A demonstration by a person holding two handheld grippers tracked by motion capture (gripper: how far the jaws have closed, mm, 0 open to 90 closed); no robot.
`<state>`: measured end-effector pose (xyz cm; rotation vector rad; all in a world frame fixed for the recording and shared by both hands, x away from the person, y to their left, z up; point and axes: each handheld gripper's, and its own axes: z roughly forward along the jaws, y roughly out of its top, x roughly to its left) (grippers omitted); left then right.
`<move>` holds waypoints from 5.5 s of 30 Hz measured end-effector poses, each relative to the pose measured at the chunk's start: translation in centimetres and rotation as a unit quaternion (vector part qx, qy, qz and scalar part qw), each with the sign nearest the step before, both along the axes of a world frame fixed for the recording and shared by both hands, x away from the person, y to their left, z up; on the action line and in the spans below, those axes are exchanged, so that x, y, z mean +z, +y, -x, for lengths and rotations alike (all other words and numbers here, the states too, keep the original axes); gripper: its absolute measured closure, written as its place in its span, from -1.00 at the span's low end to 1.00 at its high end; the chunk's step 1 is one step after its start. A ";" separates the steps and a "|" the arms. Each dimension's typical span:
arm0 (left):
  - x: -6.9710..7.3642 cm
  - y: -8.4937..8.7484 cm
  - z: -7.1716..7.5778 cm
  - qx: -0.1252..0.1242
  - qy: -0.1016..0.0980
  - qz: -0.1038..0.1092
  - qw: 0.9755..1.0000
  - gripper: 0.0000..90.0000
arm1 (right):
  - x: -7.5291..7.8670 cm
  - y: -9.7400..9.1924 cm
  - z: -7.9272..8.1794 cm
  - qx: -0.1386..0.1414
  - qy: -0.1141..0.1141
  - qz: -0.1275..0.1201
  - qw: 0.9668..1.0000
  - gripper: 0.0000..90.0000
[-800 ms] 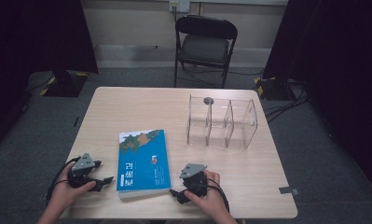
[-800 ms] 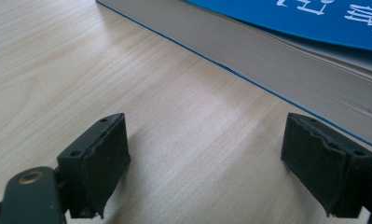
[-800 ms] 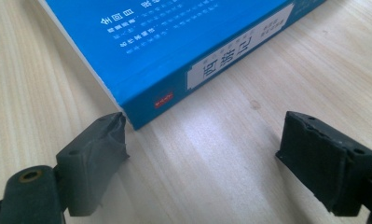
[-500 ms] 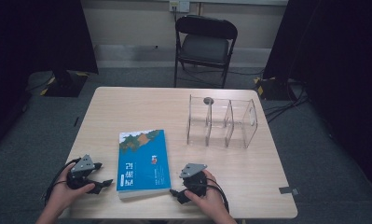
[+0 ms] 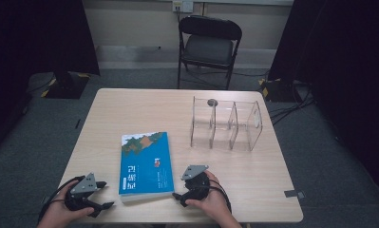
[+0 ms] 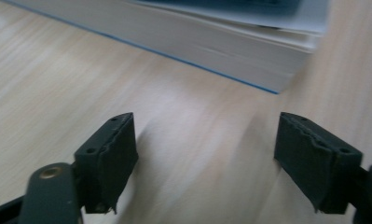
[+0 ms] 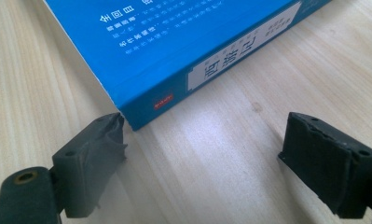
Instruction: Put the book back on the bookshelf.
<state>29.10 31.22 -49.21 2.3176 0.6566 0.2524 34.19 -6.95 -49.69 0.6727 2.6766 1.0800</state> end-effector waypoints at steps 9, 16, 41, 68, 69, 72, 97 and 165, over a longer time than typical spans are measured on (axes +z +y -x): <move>0.1 -2.7 0.5 -0.006 0.001 -0.002 1.000 -0.51 | 0.5 0.4 0.0 0.028 0.005 0.022 0.999 -0.70; 0.0 -3.3 0.1 0.027 -0.004 0.006 1.000 -0.31 | 1.1 -0.1 -0.2 0.024 0.011 -0.007 1.000 -0.68; 1.6 -3.6 0.1 0.034 -0.002 0.032 0.999 -0.01 | 2.0 2.0 0.3 0.085 0.028 -0.008 0.996 -0.67; 3.5 -3.5 -0.8 0.034 0.000 0.058 0.998 0.02 | 2.5 7.8 0.2 0.104 -0.017 -0.015 0.994 -0.73; 3.7 -3.6 -0.8 0.035 0.002 0.059 0.998 0.02 | 2.5 8.0 0.1 0.106 -0.021 -0.011 0.994 -0.73; 3.8 -3.6 -0.8 0.037 0.002 0.059 0.998 0.02 | 2.5 8.2 0.1 0.104 -0.022 -0.009 0.994 -0.73; 3.9 -3.8 -1.0 0.035 0.003 0.063 0.997 0.04 | 2.0 9.5 0.8 0.104 -0.095 0.018 0.990 -0.41; 0.5 -3.5 0.0 0.048 0.021 0.023 0.998 -0.56 | 10.9 8.8 -2.6 0.052 0.021 -0.026 0.998 0.68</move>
